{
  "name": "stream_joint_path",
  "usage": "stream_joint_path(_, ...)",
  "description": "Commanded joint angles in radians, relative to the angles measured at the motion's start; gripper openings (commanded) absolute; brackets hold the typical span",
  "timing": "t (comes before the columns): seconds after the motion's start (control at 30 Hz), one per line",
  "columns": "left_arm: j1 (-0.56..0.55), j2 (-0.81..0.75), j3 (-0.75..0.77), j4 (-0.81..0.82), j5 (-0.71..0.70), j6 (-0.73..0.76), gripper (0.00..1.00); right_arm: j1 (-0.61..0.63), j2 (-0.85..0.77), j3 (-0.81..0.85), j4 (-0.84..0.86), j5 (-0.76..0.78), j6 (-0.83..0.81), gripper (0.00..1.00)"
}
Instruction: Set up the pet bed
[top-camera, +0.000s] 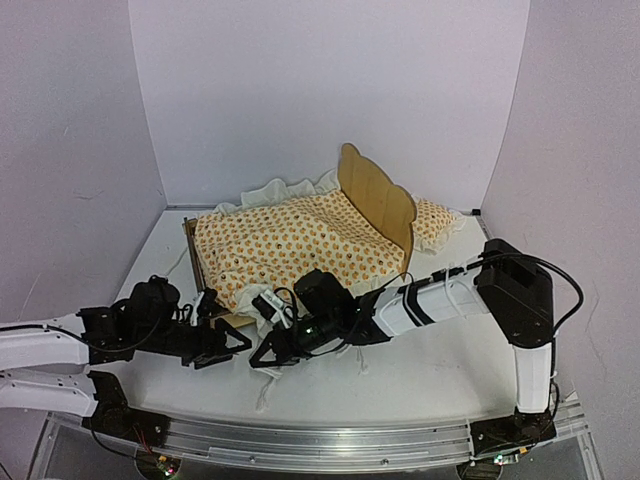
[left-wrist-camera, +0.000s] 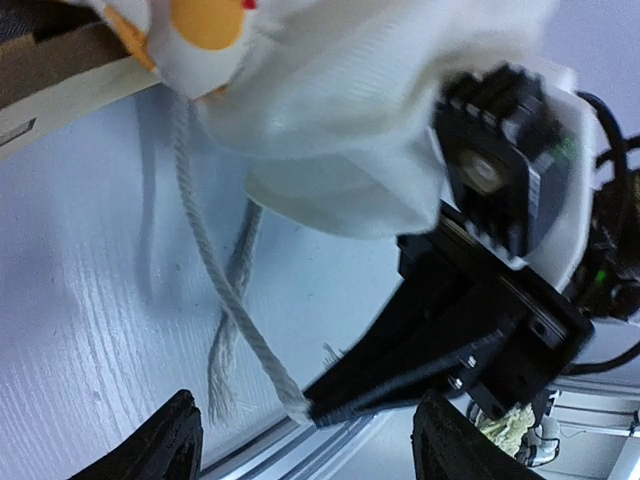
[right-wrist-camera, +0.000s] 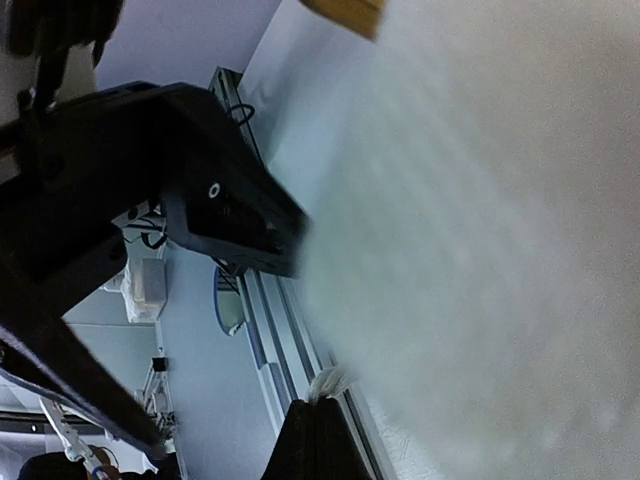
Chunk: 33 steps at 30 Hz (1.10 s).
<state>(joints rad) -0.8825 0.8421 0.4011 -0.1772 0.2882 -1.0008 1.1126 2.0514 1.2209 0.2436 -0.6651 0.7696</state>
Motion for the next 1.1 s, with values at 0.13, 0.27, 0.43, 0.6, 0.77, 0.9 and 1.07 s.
stream_joint_path(0.13, -0.012, 0.158, -0.043, 0.238, -0.030, -0.175, 0.64, 0.067, -0.092, -0.004, -0.063, 0.029, -0.177, 0.00)
stream_joint_path(0.27, -0.014, 0.205, -0.052, 0.247, -0.023, -0.192, 0.60, 0.104, -0.111, -0.028, -0.073, 0.113, -0.281, 0.00)
stream_joint_path(0.43, -0.014, 0.262, -0.038, 0.300, 0.036, -0.162, 0.65, 0.126, -0.072, 0.001, -0.060, 0.166, -0.342, 0.00)
stream_joint_path(0.6, -0.018, 0.293, -0.046, 0.299, 0.039, -0.121, 0.37, 0.129, -0.068, 0.017, -0.061, 0.210, -0.355, 0.00)
stream_joint_path(0.77, -0.018, 0.199, -0.087, 0.240, -0.054, -0.080, 0.02, 0.128, -0.110, 0.014, -0.206, 0.257, -0.372, 0.01)
stream_joint_path(0.9, -0.018, 0.078, -0.105, 0.109, -0.131, -0.061, 0.00, 0.129, -0.171, -0.020, -0.325, 0.299, -0.405, 0.26)
stream_joint_path(1.07, -0.016, -0.089, -0.112, -0.054, -0.208, -0.073, 0.00, 0.128, -0.186, 0.014, -0.563, 0.362, -0.634, 0.61)
